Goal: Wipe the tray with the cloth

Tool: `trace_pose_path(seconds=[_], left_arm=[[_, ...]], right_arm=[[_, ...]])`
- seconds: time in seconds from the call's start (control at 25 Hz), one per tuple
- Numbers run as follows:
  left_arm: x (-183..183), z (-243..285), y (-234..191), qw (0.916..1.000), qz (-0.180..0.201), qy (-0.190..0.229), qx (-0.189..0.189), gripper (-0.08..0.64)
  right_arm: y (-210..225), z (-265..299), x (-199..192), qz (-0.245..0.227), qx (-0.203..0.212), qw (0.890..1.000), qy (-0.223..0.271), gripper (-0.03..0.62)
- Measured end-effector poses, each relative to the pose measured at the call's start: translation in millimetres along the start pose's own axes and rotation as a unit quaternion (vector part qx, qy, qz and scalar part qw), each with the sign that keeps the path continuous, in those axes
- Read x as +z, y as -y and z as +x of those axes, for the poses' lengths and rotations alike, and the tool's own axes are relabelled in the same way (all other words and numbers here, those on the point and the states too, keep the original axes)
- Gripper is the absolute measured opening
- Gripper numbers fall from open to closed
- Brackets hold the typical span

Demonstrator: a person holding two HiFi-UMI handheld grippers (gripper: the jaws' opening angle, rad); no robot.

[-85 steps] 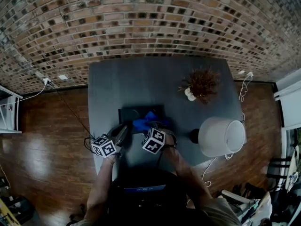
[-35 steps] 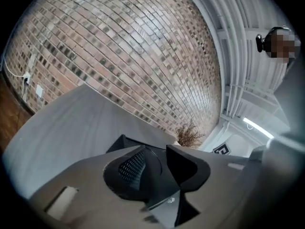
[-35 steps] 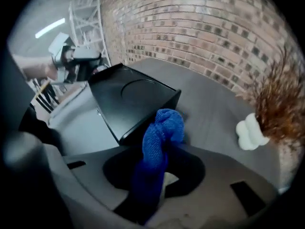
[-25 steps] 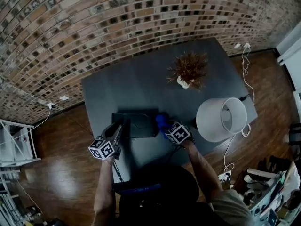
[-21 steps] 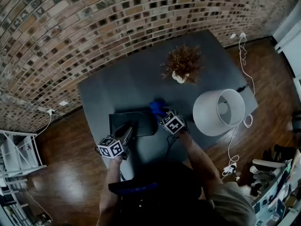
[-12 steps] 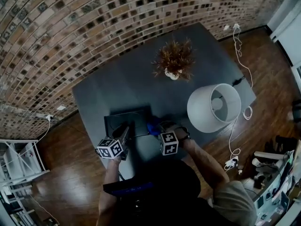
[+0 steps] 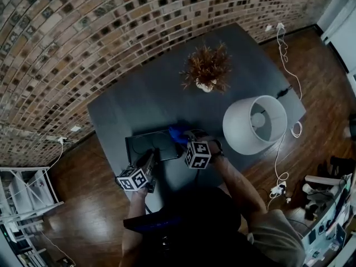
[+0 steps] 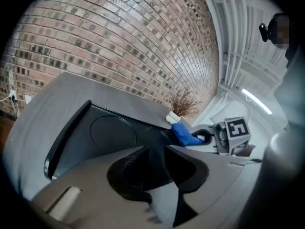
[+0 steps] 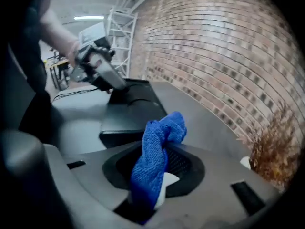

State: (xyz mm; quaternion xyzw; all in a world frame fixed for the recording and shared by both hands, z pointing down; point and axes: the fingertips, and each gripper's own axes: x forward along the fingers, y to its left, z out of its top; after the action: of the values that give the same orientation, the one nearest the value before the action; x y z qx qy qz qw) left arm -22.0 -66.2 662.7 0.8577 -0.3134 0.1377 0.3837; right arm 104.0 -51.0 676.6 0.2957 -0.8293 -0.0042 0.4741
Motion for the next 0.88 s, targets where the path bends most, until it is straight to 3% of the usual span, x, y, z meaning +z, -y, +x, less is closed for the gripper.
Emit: trace_pose_path(seconds=[0.08, 0.16, 0.2, 0.28, 0.36, 0.4, 0.6, 0.76, 0.88], left_arm=[[2, 0, 0, 1.0, 0.005, -0.002, 0.0, 0.104], [3, -1, -1, 1.0, 0.006, -0.003, -0.003, 0.104], [4, -1, -1, 1.0, 0.005, -0.002, -0.004, 0.104], [5, -2, -3, 1.0, 0.003, 0.001, -0.004, 0.104], [4, 0, -3, 1.0, 0.003, 0.001, -0.002, 0.104], [3, 0, -3, 1.0, 0.002, 0.002, -0.002, 0.104], [2, 1, -1, 1.0, -0.001, 0.002, -0.003, 0.104], [3, 0, 0, 1.0, 0.001, 0.006, 0.0, 0.104], [4, -1, -1, 1.0, 0.007, 0.003, 0.002, 0.104]], right_arm=[[-52, -13, -11, -0.077, 0.083, 0.993, -0.023, 0.117], [-80, -17, -28, -0.081, 0.13, 0.987, -0.04, 0.117], [-70, -12, -35, -0.044, 0.11, 0.992, -0.045, 0.117], [-14, 4, -46, 0.067, 0.012, 0.996, -0.055, 0.117], [39, 24, -53, 0.143, -0.063, 0.986, -0.063, 0.117], [52, 34, -52, 0.149, -0.071, 0.984, -0.065, 0.117], [17, 50, -28, 0.019, 0.008, 0.997, -0.07, 0.119], [-45, 31, -37, -0.017, 0.065, 0.994, -0.084, 0.12], [-98, 8, -31, -0.043, 0.132, 0.987, -0.078, 0.118]])
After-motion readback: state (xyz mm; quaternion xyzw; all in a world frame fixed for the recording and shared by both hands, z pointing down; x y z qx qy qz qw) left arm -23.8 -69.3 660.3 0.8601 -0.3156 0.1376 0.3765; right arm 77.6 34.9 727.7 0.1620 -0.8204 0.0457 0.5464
